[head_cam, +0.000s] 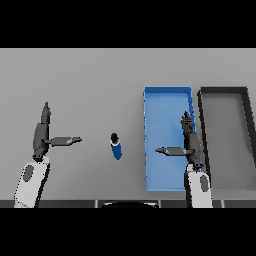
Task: Pick up the blue pipe and place it into the blue bin.
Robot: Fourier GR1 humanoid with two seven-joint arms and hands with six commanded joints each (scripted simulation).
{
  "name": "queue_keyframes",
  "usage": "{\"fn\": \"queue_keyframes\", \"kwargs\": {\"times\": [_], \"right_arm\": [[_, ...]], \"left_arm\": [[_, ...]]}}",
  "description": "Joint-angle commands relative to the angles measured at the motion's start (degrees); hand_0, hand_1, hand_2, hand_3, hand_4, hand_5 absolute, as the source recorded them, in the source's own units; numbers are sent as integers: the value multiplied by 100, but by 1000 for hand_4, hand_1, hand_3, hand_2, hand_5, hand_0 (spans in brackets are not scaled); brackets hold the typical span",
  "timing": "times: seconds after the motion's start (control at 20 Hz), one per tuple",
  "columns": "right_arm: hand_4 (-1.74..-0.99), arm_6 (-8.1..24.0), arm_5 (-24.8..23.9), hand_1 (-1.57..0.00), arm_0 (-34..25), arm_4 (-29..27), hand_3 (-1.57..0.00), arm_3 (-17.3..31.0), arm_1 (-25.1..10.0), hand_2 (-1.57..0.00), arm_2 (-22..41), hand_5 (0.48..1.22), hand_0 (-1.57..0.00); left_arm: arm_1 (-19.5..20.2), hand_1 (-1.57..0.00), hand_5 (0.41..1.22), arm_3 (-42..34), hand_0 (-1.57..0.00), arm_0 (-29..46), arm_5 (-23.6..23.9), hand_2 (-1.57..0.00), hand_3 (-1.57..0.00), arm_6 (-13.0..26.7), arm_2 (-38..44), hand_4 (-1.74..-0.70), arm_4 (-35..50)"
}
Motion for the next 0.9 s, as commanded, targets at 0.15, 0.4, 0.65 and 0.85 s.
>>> {"fn": "queue_keyframes", "kwargs": {"times": [0.15, 0.4, 0.65, 0.85], "right_arm": [[-1225, -20, 19, 1, 40, -21, 1, -27, -24, 1, -9, 617, 1], [-1225, -455, 351, 1, 424, 548, 1, -525, -536, 1, 445, 618, 1], [-1196, -304, 303, 1, 585, 919, 1, -749, -680, 1, 629, 609, 1], [-1187, -306, 310, 1, 552, 919, 1, -731, -736, 1, 594, 600, 1]], "left_arm": [[-18, 1, 591, -48, 1, 34, 24, 1, 1, -51, -25, -1074, -21], [929, 1, 589, -136, 1, 69, -1560, 1, 1, -484, -346, -1074, 102], [1189, 1, 600, -228, 1, 119, -2035, 1, 1, -530, -441, -1080, 188], [1292, 1, 583, -524, 1, 245, -2512, 1, 1, -667, -630, -1096, 362]]}}
